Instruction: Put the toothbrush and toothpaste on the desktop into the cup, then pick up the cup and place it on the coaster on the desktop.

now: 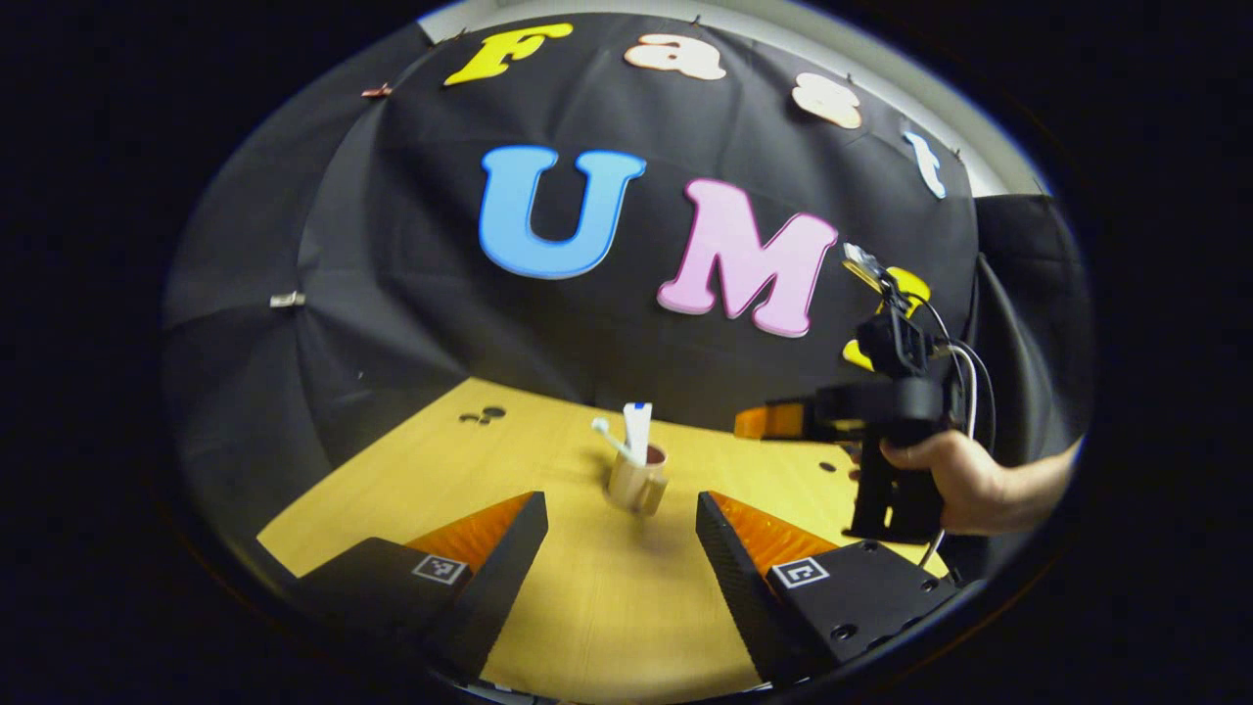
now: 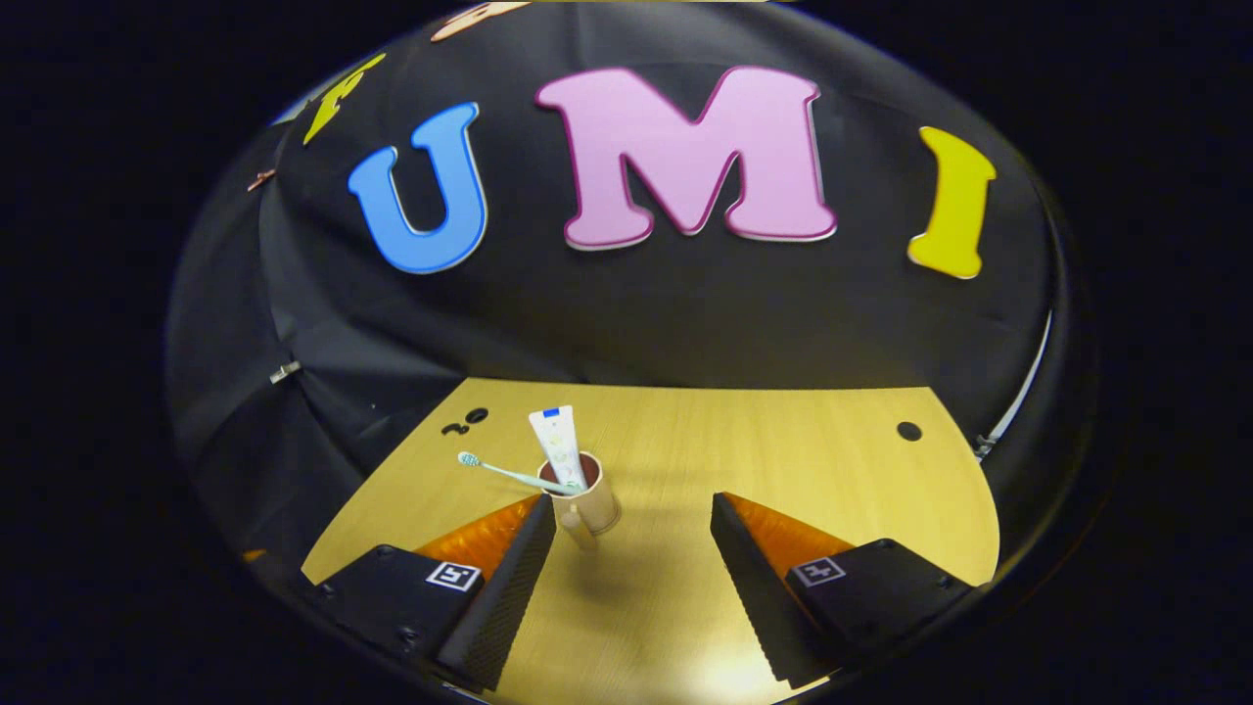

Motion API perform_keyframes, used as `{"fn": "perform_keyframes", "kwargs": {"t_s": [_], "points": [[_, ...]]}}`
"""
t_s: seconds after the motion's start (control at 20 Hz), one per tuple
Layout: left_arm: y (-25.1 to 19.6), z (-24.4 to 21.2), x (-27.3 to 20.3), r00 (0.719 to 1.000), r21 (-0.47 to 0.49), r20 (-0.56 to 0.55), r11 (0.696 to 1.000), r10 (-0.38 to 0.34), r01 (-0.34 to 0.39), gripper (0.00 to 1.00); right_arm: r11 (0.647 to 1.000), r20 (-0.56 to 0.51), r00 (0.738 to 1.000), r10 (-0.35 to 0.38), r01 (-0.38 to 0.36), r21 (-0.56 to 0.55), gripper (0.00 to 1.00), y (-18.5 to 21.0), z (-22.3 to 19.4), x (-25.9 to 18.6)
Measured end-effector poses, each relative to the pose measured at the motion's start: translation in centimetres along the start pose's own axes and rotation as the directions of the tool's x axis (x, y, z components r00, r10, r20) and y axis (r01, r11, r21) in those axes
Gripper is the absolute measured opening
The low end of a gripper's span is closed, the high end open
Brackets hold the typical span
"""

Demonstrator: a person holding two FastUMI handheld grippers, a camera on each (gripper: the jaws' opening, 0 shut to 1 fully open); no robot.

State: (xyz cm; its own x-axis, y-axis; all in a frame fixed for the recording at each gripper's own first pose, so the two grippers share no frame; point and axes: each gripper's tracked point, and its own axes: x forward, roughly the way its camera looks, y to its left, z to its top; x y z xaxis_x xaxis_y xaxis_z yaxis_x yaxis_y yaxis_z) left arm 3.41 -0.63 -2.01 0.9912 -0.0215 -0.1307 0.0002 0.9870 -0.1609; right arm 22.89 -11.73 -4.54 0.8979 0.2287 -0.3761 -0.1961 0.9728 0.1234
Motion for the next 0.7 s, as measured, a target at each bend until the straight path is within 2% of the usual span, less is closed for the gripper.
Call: {"fn": "perform_keyframes", "kwargs": {"t_s": [0.1,0.25,0.45,0.6,0.7], "points": [[-1.1,2.6,0.1,0.998,0.028,0.055,1.0,-0.004,0.002,0.97,0.999,0.085,0.996,-0.022,0.02,0.034,0.98,-1.4,1.8,-4.0],[-2.7,5.2,-0.3,0.989,0.072,0.147,0.997,0.01,-0.02,0.97,0.997,0.204,0.976,-0.073,0.075,-0.001,0.98,-3.5,2.7,-9.5],[-3.7,6.7,-2.2,0.97,0.029,0.239,0.999,0.038,-0.046,0.97,0.993,0.337,0.936,-0.105,0.119,-0.019,0.98,-4.5,2.8,-16.4],[-4.6,5.8,-3.8,0.971,0.014,0.237,1.0,0.023,-0.027,0.97,0.989,0.384,0.913,-0.137,0.146,0.005,0.98,-5.4,2.1,-20.2],[-5.1,6.1,-4.6,0.967,0.029,0.256,0.999,0.01,-0.018,0.97,0.988,0.385,0.912,-0.141,0.155,-0.006,0.98,-5.9,1.6,-21.7]]}}
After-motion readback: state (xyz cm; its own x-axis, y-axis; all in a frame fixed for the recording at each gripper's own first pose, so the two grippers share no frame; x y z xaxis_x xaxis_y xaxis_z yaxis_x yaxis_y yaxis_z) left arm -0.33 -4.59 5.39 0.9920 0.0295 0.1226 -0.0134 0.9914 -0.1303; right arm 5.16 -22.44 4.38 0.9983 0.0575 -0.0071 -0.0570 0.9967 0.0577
